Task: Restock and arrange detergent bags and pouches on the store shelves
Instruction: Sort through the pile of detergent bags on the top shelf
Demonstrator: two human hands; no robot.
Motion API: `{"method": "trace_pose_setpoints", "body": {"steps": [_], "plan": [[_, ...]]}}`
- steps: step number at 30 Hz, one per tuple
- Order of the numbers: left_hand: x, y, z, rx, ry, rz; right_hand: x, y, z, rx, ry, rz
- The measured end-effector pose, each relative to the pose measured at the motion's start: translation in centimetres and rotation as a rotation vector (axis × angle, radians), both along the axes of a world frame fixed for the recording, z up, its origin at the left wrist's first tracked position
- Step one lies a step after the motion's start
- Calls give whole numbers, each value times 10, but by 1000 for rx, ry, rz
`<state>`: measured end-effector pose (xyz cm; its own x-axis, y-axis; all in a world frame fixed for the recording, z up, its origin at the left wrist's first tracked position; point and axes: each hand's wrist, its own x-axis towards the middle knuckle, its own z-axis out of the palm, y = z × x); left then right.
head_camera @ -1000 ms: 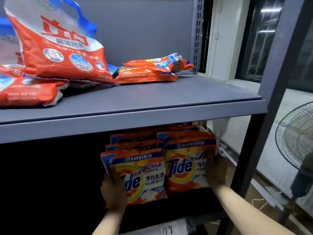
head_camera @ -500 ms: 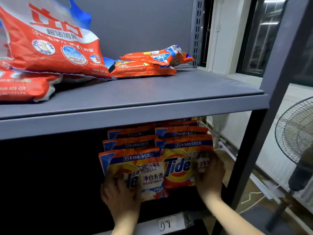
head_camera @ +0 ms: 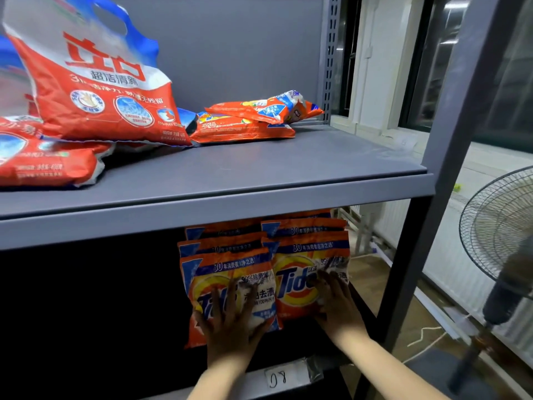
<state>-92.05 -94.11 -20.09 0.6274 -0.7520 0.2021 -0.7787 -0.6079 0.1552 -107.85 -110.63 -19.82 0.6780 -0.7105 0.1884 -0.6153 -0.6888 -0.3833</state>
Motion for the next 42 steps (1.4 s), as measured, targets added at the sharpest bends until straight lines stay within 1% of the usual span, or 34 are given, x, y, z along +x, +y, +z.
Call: {"method": "trace_pose_setpoints", "body": {"steps": [3,6,10,14,15,16,18,21,23,25,27,29,31,34,37,42], "plan": [[0,5,16,88,86,36,-5,0,18,38,71,26],[-6,7,37,15,122,48,-11,5,39,25,101,88],[-19,10,63,-64,26,46,-24,19,70,20,65,156],[-42,23,103,-176,120,37,-37,35,110,22,42,176],[-48,28,117,-223,79,34,-41,41,121,-9,29,180],[-54,33,132,-299,2,12,-45,47,132,-59,7,188],[-66,43,166,-511,-147,-88,-52,62,157,-154,-87,233],[-77,57,222,-841,-312,-193,-62,86,202,-199,-250,322],[-76,60,255,-989,-337,-196,-64,99,232,-198,-356,355],[-67,55,285,-1050,-257,-167,-62,107,261,-204,-478,359],[-50,44,308,-1025,-147,-120,-51,105,287,-197,-590,334],[-28,31,326,-932,-67,-77,-34,93,314,-151,-648,275],[-4,17,339,-803,31,-41,-13,76,336,-78,-636,213],[34,-10,351,-652,194,-11,21,47,355,19,-558,125],[64,-39,358,-573,301,23,50,18,362,90,-507,25],[93,-81,365,-470,448,67,93,-23,365,247,-517,-139]]}}
